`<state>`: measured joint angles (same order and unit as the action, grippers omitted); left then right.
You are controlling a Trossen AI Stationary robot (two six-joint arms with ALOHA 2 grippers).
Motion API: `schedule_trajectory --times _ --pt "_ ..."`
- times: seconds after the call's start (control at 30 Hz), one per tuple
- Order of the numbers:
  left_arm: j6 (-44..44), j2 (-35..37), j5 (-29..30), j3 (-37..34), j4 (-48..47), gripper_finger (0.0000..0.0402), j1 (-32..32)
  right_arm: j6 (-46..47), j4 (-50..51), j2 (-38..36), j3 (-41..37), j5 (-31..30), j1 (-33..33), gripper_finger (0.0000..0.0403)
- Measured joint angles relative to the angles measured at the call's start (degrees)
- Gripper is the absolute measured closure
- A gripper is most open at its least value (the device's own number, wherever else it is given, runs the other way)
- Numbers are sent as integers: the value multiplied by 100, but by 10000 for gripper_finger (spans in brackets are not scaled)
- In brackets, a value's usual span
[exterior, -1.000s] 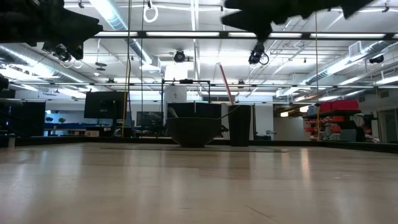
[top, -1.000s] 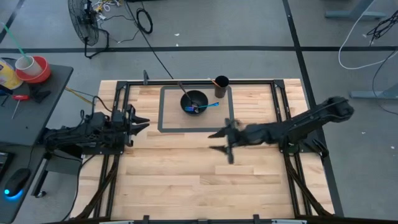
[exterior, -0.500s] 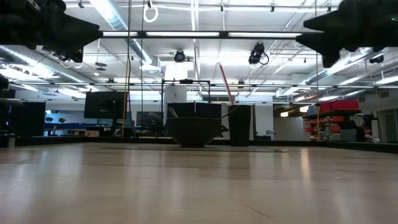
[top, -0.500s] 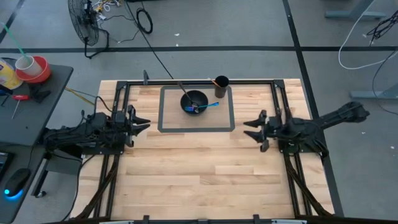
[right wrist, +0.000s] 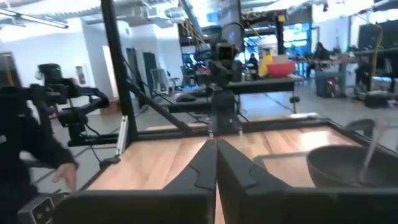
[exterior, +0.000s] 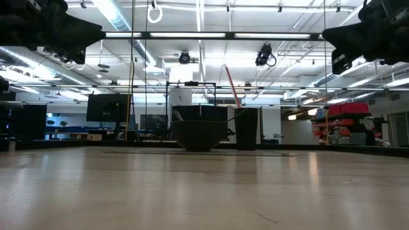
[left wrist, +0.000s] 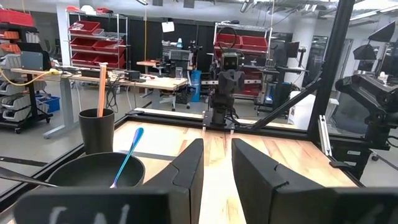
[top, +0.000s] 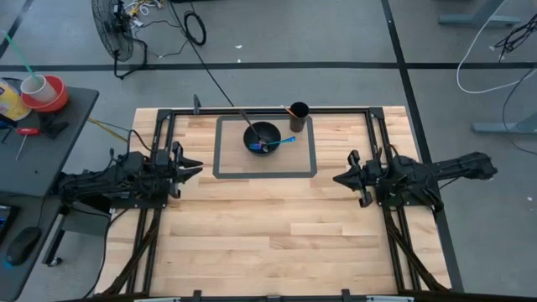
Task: Pick & Place Utensil
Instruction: Return to Home Position
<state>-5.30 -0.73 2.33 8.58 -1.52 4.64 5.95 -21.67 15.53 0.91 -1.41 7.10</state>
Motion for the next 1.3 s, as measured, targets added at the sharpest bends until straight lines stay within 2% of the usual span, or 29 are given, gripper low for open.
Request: schedule_trajectory --times 0.1,0.33,1.3 --pt "0 0 0 0 -2 314 0 -143 -94 17 0 236 -171 384" --pt "2 0 0 0 -1 314 0 -54 216 48 0 90 -209 380" --pt "6 0 0 2 0 314 0 -45 205 50 0 83 -209 380"
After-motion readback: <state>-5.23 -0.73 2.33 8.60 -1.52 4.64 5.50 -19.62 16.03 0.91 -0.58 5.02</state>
